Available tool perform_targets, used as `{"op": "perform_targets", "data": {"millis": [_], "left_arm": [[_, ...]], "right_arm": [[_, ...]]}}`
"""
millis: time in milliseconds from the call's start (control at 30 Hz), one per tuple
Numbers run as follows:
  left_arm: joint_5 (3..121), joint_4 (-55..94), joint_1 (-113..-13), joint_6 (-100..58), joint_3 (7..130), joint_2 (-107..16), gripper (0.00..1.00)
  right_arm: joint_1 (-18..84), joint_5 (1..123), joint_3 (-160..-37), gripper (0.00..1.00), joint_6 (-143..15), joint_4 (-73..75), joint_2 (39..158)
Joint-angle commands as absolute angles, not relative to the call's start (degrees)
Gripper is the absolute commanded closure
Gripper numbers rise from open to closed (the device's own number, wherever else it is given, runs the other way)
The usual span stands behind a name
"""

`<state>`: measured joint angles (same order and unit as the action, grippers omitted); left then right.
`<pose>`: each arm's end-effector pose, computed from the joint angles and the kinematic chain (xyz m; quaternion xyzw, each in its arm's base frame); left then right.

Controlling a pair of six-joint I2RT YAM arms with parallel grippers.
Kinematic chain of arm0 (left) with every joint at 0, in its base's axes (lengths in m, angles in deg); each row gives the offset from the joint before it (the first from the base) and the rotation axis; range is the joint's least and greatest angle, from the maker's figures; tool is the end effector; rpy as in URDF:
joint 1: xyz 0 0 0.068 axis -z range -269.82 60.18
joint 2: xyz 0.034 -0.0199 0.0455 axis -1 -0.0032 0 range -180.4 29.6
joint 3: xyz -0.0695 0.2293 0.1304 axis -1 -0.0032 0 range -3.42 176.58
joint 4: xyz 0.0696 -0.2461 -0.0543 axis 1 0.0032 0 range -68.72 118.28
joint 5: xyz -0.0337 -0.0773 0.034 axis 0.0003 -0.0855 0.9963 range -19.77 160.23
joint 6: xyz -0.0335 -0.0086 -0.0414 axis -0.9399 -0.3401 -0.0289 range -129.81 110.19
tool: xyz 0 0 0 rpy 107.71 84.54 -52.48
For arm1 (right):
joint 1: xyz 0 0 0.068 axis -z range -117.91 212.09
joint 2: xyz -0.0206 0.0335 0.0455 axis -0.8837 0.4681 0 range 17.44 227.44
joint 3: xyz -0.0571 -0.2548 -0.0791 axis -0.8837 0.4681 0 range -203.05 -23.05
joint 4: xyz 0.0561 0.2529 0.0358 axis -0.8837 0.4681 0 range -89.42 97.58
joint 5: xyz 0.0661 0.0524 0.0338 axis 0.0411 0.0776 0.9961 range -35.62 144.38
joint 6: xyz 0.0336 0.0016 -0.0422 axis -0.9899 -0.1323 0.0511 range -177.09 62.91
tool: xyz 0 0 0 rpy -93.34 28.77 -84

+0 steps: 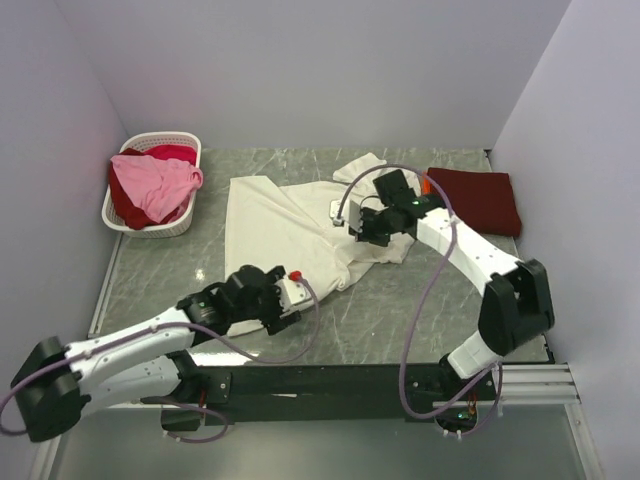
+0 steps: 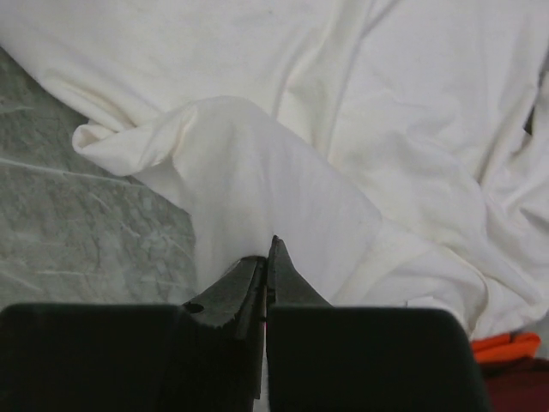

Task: Fold and stack the t-shirts
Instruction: Flatten the tshirt out

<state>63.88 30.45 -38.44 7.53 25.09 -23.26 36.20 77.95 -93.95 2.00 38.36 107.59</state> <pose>0.1216 -0.1585 0.2171 0.5181 0.7113 -0.1849 0.4374 0.2904 0.1568 0.2639 -0.6768 0.6530 0.1084 0.3221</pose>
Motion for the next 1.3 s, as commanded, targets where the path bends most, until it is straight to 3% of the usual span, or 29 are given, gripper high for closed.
{"op": "perform_targets", "data": {"millis": [0,133,533,733,900,1100,1267], "left_arm": [[67.84,32.08,-35.68,9.87,27.6,-31.18,0.23],[74.43,34.02,-34.36,10.22,29.1,-36.84,0.34],[76.73,35.34,-34.36,10.58,28.22,-41.32,0.39],[77.34,36.22,-34.36,10.31,28.39,-44.66,0.56],[83.39,37.71,-35.14,10.14,29.62,-44.23,0.96],[87.28,37.02,-47.08,10.57,37.7,-39.75,0.99],[79.47,29.55,-64.22,11.02,53.94,-45.7,1.0]], "right_arm": [[38.0,78.55,-92.32,1.0,-2.33,40.3,99.82],[40.29,79.69,-89.94,1.0,-3.92,40.39,94.79],[48.99,83.37,-85.81,1.0,-4.53,41.8,86.7],[50.14,84.7,-85.11,1.0,-4.97,42.94,83.89],[50.49,82.42,-85.54,1.0,-6.9,42.77,81.7],[50.67,74.27,-91.42,1.0,-14.81,34.89,85.45],[50.75,66.87,-111.96,1.0,-22.53,30.55,98.54]]}}
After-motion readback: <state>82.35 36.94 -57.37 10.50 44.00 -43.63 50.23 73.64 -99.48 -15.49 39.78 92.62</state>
